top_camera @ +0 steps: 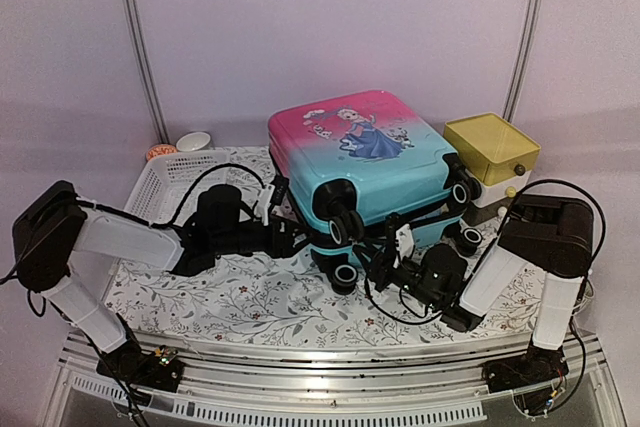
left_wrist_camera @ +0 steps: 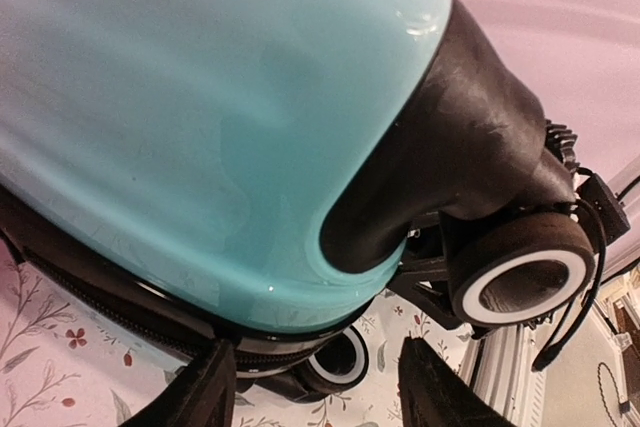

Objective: Open, take out, and arrange the luggage
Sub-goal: Rotate the luggage at the center of the board, then pick up the zipper from the luggage.

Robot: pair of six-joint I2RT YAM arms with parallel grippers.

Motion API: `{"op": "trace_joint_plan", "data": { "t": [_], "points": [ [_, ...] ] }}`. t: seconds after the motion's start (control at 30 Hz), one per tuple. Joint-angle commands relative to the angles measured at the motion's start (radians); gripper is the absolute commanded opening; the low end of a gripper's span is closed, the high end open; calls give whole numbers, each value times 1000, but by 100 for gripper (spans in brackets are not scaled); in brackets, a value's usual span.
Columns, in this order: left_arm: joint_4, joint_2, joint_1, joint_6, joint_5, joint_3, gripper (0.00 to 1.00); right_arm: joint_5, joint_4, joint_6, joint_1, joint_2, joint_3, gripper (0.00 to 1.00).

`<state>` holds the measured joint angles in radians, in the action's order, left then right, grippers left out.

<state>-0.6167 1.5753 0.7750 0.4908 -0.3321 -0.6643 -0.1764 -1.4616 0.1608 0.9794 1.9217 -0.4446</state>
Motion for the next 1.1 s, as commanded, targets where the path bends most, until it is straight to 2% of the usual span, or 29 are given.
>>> {"op": "trace_joint_plan", "data": {
  "t": [0.0,0.17,0.67,0.87,1.07],
  "points": [
    [-30,24,-18,-9,-14,-30,57,21,-36,5,21,21,27,33],
    [-23,38,-21,-9,-22,-44,56,-31,-77,-37,66,32,40,36],
    [-24,50,-23,-17,-27,-48,56,-94,-104,-50,67,103,-7,44],
    [-24,55,-24,-17,-34,-55,55,-93,-116,-34,46,121,-21,43],
    [-24,55,-26,-17,-38,-55,55,-87,-98,-41,39,132,-56,35]
  ]
}}
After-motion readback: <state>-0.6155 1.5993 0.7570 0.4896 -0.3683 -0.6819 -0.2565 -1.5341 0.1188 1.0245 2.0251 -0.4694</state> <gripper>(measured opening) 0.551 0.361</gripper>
